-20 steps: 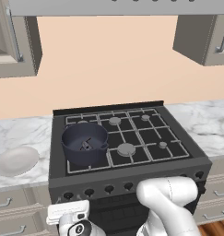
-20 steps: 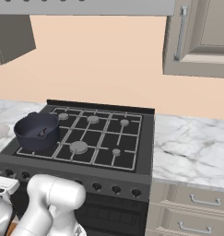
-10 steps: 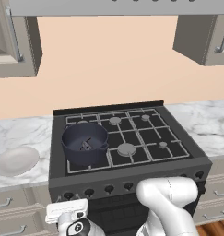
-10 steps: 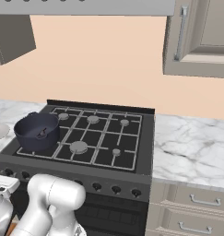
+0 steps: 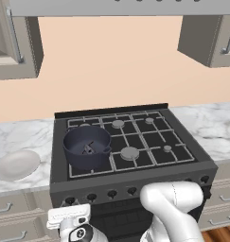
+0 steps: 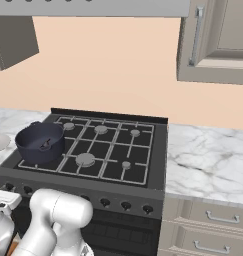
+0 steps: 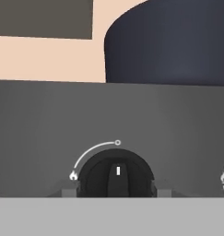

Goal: Retrieve the frozen meat and place it in the pot on a burner. Then turn the burner on.

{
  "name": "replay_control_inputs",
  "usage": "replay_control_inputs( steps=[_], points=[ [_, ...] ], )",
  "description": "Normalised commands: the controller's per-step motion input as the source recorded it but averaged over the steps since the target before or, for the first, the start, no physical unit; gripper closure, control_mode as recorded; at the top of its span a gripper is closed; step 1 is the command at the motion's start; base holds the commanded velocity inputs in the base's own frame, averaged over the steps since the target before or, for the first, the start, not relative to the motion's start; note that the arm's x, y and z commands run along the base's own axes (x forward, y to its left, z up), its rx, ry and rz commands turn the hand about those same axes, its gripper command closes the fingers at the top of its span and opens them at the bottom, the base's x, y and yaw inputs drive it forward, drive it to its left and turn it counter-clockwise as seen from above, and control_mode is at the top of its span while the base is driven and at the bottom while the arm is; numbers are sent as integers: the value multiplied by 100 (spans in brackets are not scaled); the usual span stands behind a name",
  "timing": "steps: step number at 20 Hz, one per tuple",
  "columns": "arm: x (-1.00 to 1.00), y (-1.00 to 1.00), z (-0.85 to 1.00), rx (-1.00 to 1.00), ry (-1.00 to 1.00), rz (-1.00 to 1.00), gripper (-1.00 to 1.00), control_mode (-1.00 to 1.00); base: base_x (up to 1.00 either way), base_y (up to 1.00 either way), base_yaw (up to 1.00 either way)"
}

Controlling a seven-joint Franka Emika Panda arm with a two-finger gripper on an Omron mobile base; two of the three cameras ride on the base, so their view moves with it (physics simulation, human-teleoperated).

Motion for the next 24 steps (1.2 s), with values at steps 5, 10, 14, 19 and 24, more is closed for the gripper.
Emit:
replay_control_inputs(
  steps=[5,10,14,19,24],
  points=[
    [1,1,0,-6,5,0,100,-100,0,0,0],
    [2,12,-6,-33,14,0,100,-100,0,0,0],
    [0,13,-1,-42,3,0,100,-100,0,0,0],
    [0,10,-11,-52,1,0,100,-100,0,0,0],
    [8,0,-18,-51,10,6,100,-100,0,0,0]
  ],
)
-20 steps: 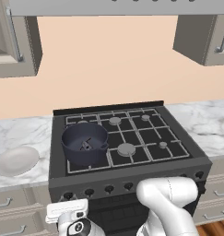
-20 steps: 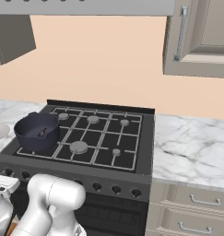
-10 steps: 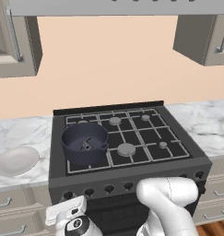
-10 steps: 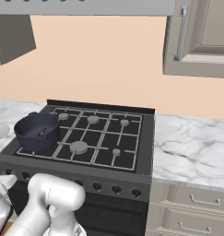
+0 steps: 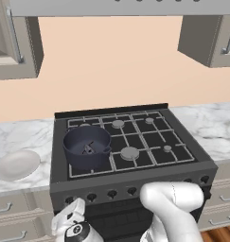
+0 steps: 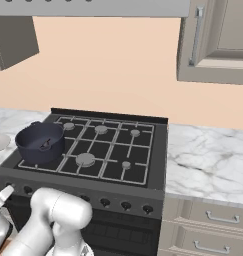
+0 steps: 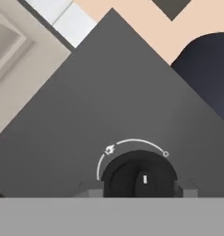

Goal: Retrieve the frozen meat and place it in the pot on a burner. Then turn the burner on.

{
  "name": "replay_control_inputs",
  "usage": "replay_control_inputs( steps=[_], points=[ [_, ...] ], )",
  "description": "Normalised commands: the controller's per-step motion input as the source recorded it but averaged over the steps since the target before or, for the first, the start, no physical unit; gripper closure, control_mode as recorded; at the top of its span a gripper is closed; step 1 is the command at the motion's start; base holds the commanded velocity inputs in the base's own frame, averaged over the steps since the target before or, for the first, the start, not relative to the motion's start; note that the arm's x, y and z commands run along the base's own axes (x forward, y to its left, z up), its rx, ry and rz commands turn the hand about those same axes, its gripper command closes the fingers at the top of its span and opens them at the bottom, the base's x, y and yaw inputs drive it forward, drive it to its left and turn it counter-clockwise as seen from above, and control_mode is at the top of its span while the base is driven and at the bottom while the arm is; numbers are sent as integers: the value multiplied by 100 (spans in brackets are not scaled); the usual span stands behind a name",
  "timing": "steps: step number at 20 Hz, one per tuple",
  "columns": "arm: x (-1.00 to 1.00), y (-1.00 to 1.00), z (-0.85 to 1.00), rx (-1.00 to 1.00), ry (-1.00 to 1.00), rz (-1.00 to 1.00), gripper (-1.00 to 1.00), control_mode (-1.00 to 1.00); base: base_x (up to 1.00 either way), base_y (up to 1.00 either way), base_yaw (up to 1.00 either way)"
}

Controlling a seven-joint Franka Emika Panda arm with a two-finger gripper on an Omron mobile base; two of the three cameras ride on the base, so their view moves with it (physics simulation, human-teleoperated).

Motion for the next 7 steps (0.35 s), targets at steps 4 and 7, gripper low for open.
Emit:
replay_control_inputs(
  steps=[4,7],
  points=[
    [15,0,-19,-49,12,9,100,-100,0,0,0],
    [10,9,-32,-57,9,8,100,-100,0,0,0]
  ],
)
